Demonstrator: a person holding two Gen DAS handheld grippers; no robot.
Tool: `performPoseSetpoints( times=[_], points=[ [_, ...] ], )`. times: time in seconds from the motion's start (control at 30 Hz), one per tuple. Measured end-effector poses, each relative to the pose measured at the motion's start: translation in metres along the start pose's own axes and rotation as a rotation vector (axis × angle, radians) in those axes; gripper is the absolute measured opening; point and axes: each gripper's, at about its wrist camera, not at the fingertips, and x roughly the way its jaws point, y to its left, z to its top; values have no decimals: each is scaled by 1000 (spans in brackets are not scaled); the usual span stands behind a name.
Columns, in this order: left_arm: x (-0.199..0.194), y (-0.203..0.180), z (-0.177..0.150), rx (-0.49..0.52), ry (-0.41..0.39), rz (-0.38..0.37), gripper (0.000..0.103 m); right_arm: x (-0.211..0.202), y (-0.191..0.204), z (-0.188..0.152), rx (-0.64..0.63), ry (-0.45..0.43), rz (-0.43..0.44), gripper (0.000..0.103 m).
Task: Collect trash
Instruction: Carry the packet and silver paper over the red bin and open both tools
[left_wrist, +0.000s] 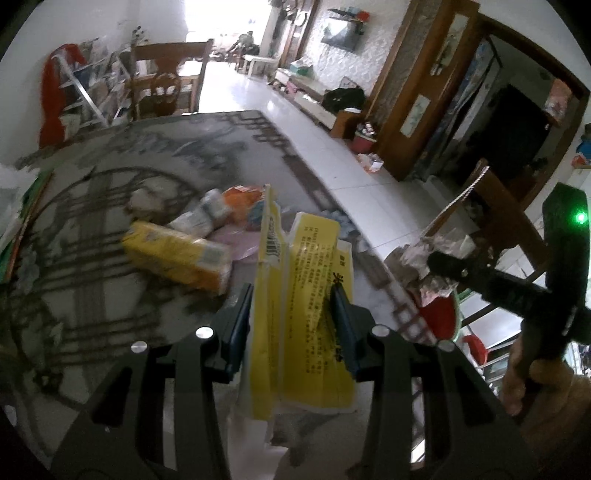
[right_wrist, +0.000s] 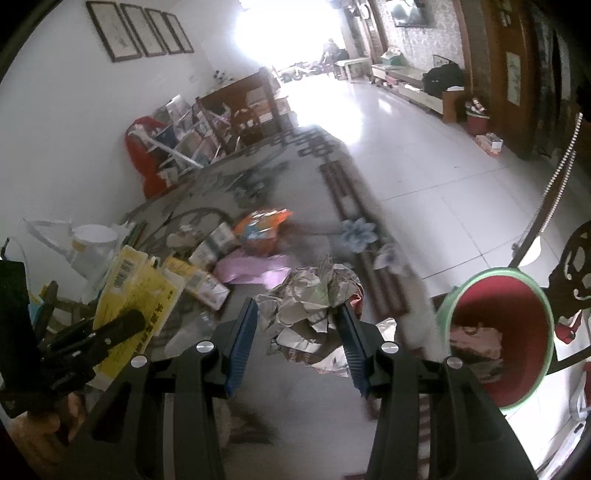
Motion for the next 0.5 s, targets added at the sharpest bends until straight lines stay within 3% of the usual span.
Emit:
performPoseSetpoints(
  times=[0.23,0.5],
  points=[
    [38,-59,5,57,47,-44,40,-26,-72,-6,73,-26,-65,44],
    [89,-138,10,154,120,-148,40,-55,-156,-17,211,-42,-149,45]
  ],
)
